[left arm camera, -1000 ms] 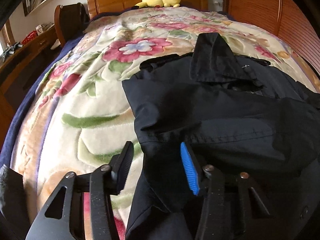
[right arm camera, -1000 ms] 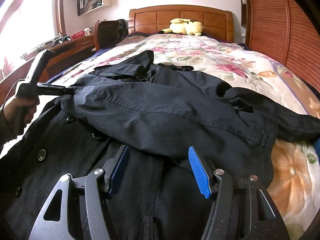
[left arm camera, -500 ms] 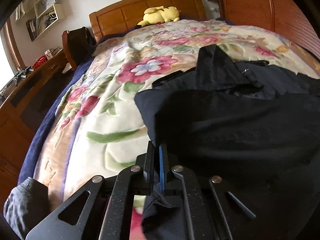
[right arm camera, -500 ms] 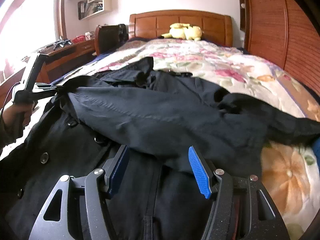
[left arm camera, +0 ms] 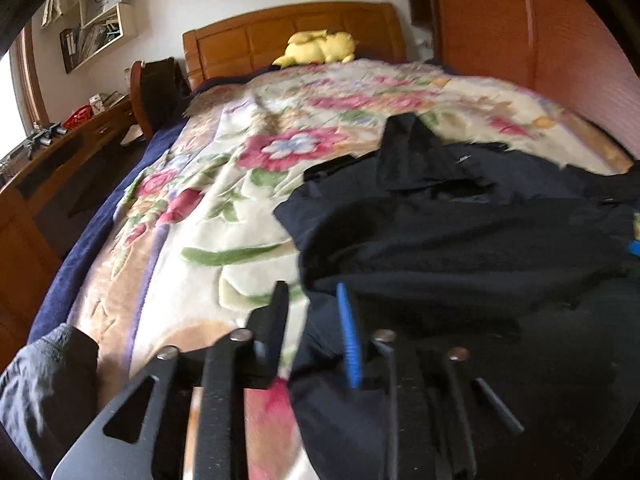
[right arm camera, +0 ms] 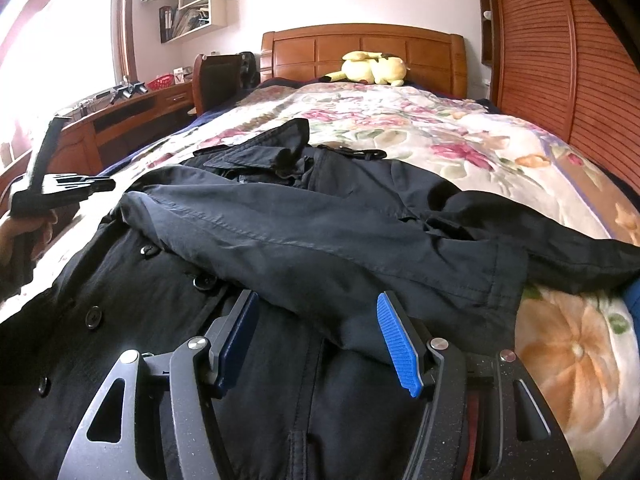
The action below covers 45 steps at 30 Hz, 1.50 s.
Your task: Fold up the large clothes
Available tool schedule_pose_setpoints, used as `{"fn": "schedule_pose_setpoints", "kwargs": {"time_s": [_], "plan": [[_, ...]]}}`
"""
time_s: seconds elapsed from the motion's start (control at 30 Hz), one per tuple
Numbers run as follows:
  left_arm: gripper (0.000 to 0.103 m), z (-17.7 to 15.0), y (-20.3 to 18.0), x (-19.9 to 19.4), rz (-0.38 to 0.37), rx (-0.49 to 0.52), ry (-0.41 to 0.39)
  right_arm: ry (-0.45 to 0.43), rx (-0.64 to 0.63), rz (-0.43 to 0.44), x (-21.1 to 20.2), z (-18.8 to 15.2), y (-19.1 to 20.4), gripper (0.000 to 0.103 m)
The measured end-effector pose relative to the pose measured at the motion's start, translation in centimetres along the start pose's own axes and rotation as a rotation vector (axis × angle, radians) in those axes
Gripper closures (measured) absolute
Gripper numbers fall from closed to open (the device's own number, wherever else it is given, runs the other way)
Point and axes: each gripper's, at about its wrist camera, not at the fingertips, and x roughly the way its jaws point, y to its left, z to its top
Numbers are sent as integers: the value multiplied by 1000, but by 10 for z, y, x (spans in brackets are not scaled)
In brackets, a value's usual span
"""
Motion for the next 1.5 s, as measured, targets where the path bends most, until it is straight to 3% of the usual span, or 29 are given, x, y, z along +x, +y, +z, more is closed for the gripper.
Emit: {"fn": "schedule_pose_setpoints", "kwargs": {"time_s": [0.13, 0.23, 0.37, 0.53, 0.57, 0.6, 0.67, 0.9, 1.23, 1.5], "plan": [[65, -6, -8, -17, -83, -30, 4, 0, 4, 1, 0, 0, -1, 40], [63, -8, -18, -34, -90, -28, -34, 0, 4, 1, 0, 0, -1, 40], [50, -12, -37, -55, -102, 14, -54, -1, 5, 1, 0, 0, -1, 40], [46, -26, -62, -67, -123, 69, -20, -3, 6, 1, 0, -1, -3, 40], [42, -29, -66, -69, -121, 77, -14, -4, 8, 0, 0, 0, -3, 40], [32, -32, -70, -71, -121, 79, -11, -5, 8, 0, -1, -1, -3, 40], [25, -38, -75, -76, -125, 76, -12, -8, 10, -1, -1, 0, -3, 40], [24, -43, -89, -101, -63, 58, -82, -10, 9, -7, -1, -2, -4, 40], [24, -50, -109, -120, -135, -30, -118, -33, 6, -27, -11, 0, -12, 40], [24, -62, -142, -120, -125, -13, -144, -59, 72, -104, -40, 4, -54, 40]]}}
